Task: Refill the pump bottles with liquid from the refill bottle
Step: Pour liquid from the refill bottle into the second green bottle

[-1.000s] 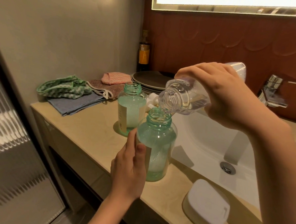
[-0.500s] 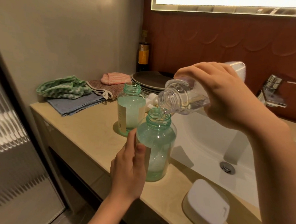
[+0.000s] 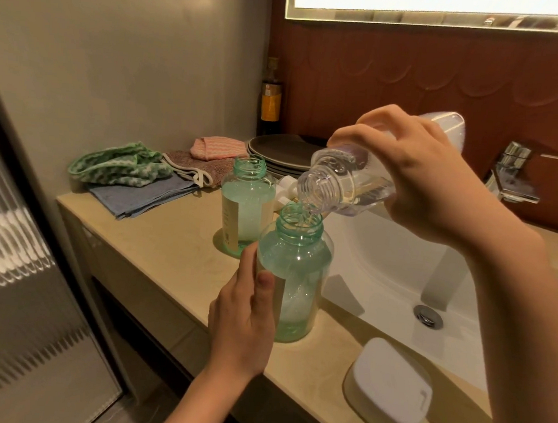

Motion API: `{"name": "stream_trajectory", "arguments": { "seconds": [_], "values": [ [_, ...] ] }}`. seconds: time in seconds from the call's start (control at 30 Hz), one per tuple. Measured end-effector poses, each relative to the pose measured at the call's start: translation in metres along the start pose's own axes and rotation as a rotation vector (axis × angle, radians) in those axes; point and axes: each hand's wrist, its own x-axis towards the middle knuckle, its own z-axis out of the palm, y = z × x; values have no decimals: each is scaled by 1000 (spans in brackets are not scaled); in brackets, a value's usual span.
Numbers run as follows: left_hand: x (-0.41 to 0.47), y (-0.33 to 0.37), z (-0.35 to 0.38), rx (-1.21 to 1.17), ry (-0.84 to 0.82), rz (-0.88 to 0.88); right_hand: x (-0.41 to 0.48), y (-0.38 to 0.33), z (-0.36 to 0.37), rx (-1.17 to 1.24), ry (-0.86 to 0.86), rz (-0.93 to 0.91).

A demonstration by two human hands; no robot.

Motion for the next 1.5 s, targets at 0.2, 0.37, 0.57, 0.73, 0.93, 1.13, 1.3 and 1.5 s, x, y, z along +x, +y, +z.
{"name": "stream_trajectory", "arguments": {
  "seconds": [0.2,0.37,0.57,0.73,0.93,1.13,1.3,1.5],
  "values": [
    [-1,1,-1,-10,-6,-12,0,1,0,-9,4,-2],
    [1,3,-1,5,-19,-41,1,1,0,-5,16,-6],
    [1,3,-1,16,-21,-43,1,2,0,-13,19,-15],
    [1,3,-1,21,-12,-37,2,2,1,-15,23,-20],
    [1,2,-1,32,-9,-24,1,2,1,-23,32,-18],
    [1,1,0,22,-16,-21,1,2,2,-30,46,-30],
    [1,2,0,22,-3,-14,1,2,2,-31,52,-32],
    [1,3,-1,13,-14,-25,1,2,2,-26,52,-34]
  ]
}}
